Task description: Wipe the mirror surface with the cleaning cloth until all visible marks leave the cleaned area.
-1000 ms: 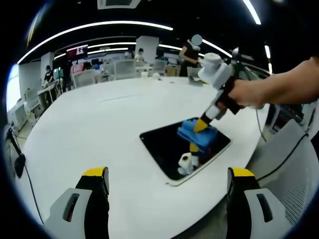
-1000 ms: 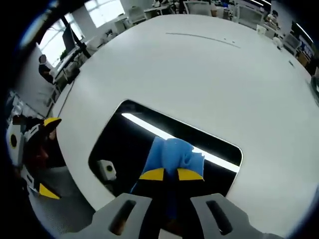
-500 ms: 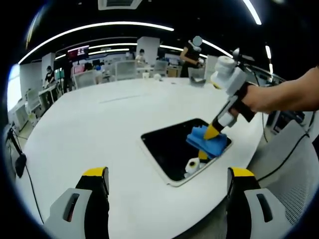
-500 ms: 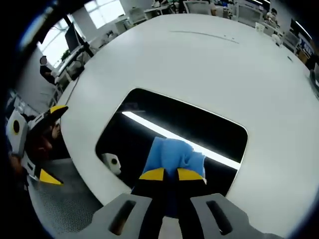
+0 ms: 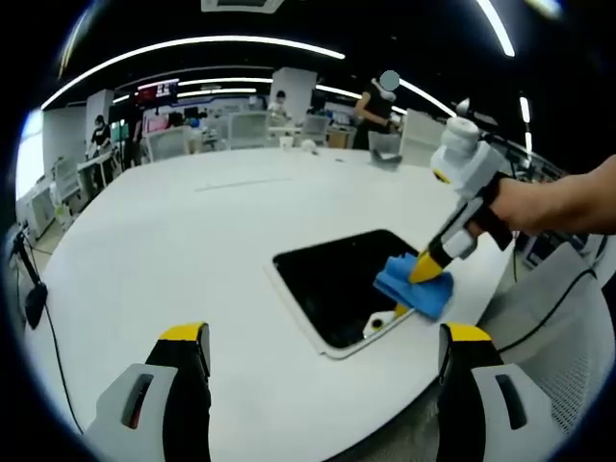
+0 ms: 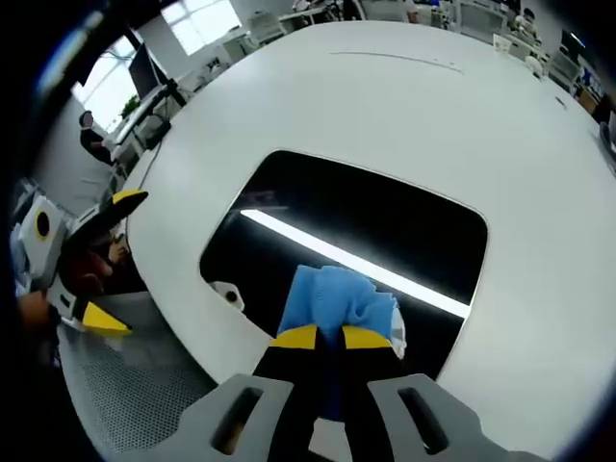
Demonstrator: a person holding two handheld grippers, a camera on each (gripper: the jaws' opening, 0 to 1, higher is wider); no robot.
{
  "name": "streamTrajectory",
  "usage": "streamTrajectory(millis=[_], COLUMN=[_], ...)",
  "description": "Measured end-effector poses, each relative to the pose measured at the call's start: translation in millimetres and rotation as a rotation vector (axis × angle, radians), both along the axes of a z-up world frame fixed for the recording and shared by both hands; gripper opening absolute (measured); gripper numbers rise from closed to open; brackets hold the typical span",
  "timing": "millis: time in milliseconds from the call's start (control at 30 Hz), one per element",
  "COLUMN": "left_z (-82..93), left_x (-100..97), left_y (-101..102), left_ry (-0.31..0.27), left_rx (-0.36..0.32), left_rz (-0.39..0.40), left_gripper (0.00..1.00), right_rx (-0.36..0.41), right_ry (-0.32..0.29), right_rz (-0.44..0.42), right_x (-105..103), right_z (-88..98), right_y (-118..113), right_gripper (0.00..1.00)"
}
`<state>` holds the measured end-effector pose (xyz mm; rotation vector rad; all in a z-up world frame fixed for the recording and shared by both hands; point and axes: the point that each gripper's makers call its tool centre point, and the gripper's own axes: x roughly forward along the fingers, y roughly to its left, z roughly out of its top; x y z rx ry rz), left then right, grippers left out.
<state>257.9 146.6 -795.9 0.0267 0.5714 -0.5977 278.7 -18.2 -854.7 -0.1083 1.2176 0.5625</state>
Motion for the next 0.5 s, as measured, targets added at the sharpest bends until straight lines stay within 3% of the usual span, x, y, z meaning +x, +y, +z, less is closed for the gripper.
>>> streamTrajectory(millis=[500], left_z=[-1.6], left_x=[-1.2], left_y=[-1.1], left_ry=[0.006], left_rx=[0.011], left_rz=[-0.013], left_gripper=[0.99], right_rx=[0.015], right_ry=[0.021], right_rz=[0.026], right_x=[-15.7], right_z=[0.1], right_y=[1.8], right_gripper=[0.02])
